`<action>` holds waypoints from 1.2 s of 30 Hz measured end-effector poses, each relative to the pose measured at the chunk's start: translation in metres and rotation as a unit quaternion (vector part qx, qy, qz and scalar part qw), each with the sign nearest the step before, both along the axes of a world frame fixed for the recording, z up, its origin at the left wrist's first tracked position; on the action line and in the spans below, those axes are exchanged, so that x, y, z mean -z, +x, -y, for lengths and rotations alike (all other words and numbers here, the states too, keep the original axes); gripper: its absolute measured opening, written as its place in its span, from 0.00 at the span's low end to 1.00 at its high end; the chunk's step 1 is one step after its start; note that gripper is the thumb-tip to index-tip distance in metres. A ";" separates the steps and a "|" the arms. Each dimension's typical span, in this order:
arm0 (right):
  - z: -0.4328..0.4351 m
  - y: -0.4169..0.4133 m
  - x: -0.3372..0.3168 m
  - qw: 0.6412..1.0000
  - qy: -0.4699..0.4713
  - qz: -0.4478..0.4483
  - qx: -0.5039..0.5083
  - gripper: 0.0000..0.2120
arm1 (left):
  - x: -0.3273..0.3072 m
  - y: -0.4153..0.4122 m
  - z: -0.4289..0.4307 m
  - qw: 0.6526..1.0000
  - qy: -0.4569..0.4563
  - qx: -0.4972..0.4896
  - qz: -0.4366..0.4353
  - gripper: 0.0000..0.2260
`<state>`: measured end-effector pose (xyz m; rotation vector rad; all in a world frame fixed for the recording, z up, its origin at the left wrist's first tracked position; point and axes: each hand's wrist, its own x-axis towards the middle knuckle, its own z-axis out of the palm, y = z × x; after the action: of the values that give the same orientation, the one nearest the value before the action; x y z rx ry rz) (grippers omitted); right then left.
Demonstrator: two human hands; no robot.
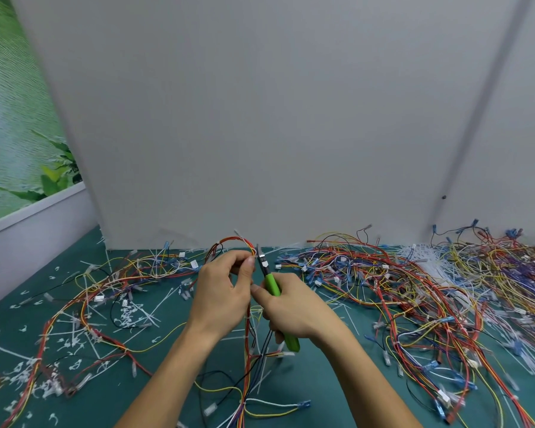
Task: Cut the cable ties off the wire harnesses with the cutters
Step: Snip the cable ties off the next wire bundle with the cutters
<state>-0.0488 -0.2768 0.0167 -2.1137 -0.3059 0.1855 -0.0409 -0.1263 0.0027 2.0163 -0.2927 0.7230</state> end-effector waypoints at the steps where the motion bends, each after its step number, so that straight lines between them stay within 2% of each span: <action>1: 0.000 0.000 0.001 1.000 0.001 0.002 0.004 0.16 | 0.000 0.000 0.000 1.000 0.001 -0.001 0.002 0.04; 14: 0.000 -0.003 -0.004 0.999 0.021 -0.027 -0.037 0.12 | -0.003 -0.001 -0.001 1.000 0.003 0.011 -0.004 0.04; 21: -0.001 -0.005 -0.005 0.999 0.020 -0.021 -0.023 0.15 | -0.006 -0.001 -0.004 1.000 0.007 0.023 -0.009 0.04; 29: -0.005 -0.005 -0.003 1.000 0.018 0.006 0.001 0.12 | -0.008 -0.003 -0.004 1.000 0.024 0.019 0.003 0.04; 34: -0.007 -0.001 0.002 0.998 -0.011 0.042 0.046 0.15 | -0.009 -0.002 -0.005 1.000 0.021 0.009 0.014 0.05; 36: -0.006 -0.001 0.001 0.999 0.007 0.032 0.042 0.15 | -0.008 -0.002 -0.005 1.000 0.017 0.011 0.012 0.05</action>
<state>-0.0493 -0.2708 0.0161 -2.1165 -0.2553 0.0669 -0.0427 -0.1211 0.0111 2.0338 -0.3430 0.7333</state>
